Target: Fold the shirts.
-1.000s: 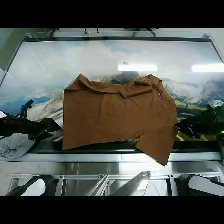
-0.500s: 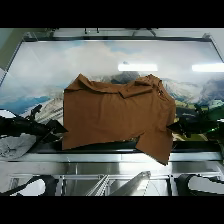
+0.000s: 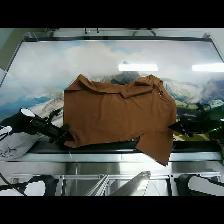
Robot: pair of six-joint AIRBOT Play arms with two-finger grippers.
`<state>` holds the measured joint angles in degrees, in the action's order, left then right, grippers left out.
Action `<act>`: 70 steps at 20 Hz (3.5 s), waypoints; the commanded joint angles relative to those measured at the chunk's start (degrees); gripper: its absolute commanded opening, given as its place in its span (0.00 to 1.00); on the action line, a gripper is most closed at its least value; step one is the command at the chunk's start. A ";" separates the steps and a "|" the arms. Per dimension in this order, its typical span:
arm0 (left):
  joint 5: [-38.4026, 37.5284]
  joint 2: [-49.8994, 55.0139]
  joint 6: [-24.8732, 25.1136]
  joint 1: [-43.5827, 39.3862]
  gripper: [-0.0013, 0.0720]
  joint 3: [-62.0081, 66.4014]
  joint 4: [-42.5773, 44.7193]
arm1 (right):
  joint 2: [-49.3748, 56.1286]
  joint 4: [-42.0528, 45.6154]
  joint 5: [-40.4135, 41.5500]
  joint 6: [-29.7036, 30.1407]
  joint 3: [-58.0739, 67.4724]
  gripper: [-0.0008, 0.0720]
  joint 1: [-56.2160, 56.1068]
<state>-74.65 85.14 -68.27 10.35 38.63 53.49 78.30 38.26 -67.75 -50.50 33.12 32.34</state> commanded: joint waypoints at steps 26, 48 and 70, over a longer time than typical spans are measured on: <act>-22.38 -34.12 8.76 34.97 0.05 46.86 -82.58 | -49.64 -32.17 12.22 1.01 40.54 0.04 0.02; -14.08 34.27 10.75 12.28 0.05 61.72 -32.52 | 16.11 -11.45 21.44 2.58 40.54 0.04 -18.62; -32.11 45.66 -8.35 11.56 0.93 75.01 -24.46 | 21.90 -5.95 -4.70 -0.90 39.67 0.29 -10.25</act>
<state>-99.46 130.82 -72.49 20.21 113.62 28.58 100.40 30.22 -59.92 -48.95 73.43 19.07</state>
